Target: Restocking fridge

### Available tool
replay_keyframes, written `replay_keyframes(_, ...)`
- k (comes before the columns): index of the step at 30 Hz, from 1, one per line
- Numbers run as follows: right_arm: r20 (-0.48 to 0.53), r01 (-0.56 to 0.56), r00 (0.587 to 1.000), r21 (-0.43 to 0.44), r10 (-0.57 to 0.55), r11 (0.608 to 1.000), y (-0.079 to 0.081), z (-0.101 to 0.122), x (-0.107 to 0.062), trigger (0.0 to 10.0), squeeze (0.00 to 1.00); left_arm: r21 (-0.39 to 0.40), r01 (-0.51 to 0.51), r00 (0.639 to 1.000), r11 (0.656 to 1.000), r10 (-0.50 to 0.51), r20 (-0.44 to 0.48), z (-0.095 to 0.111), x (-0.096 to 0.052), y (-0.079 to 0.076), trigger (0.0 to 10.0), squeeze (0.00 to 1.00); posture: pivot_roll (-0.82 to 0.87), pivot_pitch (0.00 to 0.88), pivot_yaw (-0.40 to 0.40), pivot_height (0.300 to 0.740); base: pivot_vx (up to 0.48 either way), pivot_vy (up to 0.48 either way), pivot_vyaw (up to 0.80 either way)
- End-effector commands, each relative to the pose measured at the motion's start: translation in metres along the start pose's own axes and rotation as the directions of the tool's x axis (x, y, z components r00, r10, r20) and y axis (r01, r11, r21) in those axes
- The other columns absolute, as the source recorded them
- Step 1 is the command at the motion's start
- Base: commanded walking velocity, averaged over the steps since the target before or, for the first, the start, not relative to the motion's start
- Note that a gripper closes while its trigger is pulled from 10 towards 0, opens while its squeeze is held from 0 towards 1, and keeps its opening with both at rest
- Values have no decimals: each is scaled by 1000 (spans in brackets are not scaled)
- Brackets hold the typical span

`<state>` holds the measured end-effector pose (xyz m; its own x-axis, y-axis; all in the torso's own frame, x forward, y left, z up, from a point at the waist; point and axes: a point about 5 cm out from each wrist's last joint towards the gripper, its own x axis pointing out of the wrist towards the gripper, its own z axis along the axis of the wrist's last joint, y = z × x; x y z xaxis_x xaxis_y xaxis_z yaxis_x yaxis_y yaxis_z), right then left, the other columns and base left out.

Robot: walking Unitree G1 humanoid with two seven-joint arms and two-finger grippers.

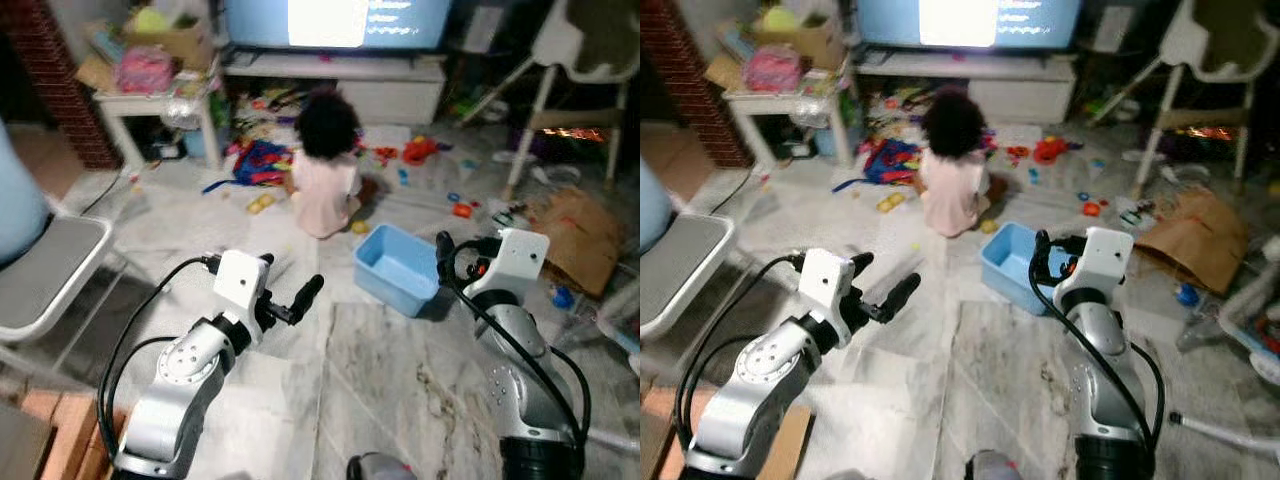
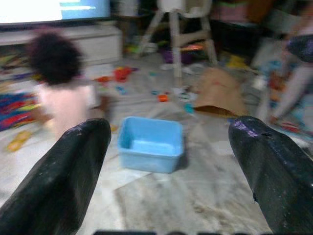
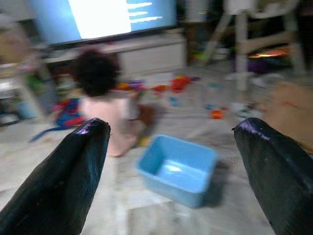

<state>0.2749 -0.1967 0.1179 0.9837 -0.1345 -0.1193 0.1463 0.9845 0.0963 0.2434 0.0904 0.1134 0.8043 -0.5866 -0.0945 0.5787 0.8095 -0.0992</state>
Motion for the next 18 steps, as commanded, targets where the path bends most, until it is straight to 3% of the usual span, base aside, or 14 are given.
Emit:
replay_keyframes(1, 31, -35, 999, 0, 35, 999, 9, 7, 2, 10000, 0, 26, -7, 1000, 1000, 8, -13, -2, -3, 3, 10000, 0, -26, 0, 18, 740, 262, 0, -800)
replay_keyframes(7, 46, -43, 998, -15, 43, 999, 10, 13, 6, 10000, 0, 25, -2, 1000, 1000, 2, 1, -1, -1, 2, 10000, 0, -30, 0, 16, 740, 86, 0, -800)
replay_keyframes(18, 46, -62, 997, -28, 63, 998, 14, 12, 4, 10000, 0, 24, 11, 1000, 1000, -12, 10, 0, -1, 0, 10000, 0, -37, 0, 8, 740, 305, 0, -800)
